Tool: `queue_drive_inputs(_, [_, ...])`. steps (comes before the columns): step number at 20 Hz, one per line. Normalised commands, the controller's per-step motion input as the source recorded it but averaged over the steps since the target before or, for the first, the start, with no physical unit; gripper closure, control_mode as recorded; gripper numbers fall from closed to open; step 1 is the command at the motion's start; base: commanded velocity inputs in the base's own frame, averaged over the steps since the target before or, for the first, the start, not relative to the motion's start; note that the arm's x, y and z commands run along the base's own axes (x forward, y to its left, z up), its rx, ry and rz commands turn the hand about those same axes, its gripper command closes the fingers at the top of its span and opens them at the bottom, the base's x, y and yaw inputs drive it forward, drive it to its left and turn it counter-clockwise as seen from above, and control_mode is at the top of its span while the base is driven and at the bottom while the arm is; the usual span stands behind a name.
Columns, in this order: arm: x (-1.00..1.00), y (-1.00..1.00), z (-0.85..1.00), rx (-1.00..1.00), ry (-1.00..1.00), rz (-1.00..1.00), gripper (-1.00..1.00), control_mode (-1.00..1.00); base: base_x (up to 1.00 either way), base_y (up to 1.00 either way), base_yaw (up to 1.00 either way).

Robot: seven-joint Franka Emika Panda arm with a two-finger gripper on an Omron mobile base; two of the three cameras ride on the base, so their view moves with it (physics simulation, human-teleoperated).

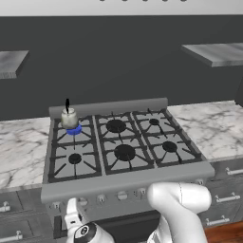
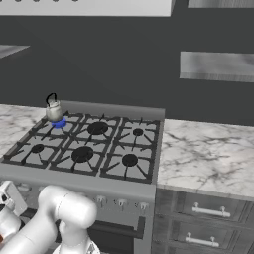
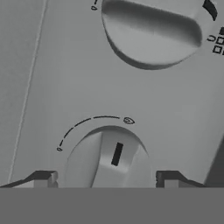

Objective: The kettle is done boiling. Turn off the stove, then wait for 300 timesteps before moving the kettle to the dining table.

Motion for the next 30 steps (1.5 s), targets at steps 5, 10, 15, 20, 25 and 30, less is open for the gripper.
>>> queue_drive_inputs(5, [0.0, 0.0, 0.0, 0.3, -0.05, -0.07, 1.0, -1.0, 0.0, 0.0, 0.0])
queue_drive_inputs(10, [0.0, 0.0, 0.0, 0.34, -0.06, -0.05, 1.0, -1.0, 0.0, 0.0, 0.0])
queue_drive_inputs(15, [0.0, 0.0, 0.0, 0.37, -0.07, -0.05, 1.0, -1.0, 0.0, 0.0, 0.0])
queue_drive_inputs(20, [-0.01, 0.0, 0.0, 0.35, -0.1, -0.04, 1.0, -1.0, 0.0, 0.0, 0.0])
queue_drive_inputs(25, [-0.01, 0.0, 0.0, 0.35, -0.11, -0.04, 1.0, -1.0, 0.0, 0.0, 0.0])
queue_drive_inputs(30, [-0.04, 0.0, 0.0, 0.35, -0.13, -0.04, 1.0, -1.0, 0.0, 0.0, 0.0])
